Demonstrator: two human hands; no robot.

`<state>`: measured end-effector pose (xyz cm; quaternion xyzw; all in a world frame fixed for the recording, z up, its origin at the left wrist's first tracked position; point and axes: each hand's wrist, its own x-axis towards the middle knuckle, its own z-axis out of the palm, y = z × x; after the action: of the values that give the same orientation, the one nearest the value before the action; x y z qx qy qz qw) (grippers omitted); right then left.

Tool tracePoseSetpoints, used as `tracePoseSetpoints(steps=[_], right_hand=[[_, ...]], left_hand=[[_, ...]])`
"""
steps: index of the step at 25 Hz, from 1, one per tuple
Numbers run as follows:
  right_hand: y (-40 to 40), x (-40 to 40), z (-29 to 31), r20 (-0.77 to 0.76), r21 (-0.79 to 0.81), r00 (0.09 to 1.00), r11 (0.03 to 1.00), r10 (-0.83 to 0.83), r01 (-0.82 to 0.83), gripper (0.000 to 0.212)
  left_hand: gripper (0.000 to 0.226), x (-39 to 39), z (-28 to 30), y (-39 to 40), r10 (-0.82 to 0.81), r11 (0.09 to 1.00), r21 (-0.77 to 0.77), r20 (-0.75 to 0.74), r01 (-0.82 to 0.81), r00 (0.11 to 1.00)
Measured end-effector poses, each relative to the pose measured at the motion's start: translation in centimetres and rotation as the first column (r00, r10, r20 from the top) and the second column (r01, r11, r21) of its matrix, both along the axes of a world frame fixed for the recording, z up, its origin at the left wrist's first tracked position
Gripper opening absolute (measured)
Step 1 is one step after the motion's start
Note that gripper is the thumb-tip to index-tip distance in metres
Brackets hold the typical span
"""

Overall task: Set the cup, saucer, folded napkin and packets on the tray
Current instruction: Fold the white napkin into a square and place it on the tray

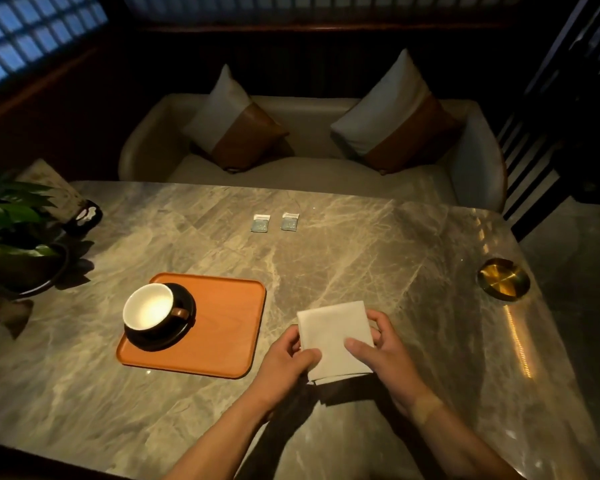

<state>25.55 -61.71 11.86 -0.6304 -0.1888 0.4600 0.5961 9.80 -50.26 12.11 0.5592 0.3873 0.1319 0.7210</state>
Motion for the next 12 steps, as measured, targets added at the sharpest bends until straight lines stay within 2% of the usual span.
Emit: tracePoseSetpoints(steps=[4, 8, 12], right_hand=[[4.3, -4.2, -0.5, -0.017, -0.023, 0.999, 0.999, 0.03, -0.031, 0.052], [8.2, -7.6, -0.8, -0.01, -0.079, 0.999, 0.995, 0.053, -0.053, 0.05], [11.7, -10.9, -1.4, -0.045, -0.108, 0.999, 0.994, 0.021, -0.026, 0.049]], left_hand=[[0.041, -4.6, -0.6, 5.8, -0.035, 0.997, -0.063, 0.003, 0.036, 0.999], [0.035, -8.8, -1.1, 10.7, -0.053, 0.997, -0.062, -0.033, 0.051, 0.998], [0.042, -12.0, -1.9, 14.2, -0.007, 1.0, -0.013, -0.09, 0.005, 0.996]])
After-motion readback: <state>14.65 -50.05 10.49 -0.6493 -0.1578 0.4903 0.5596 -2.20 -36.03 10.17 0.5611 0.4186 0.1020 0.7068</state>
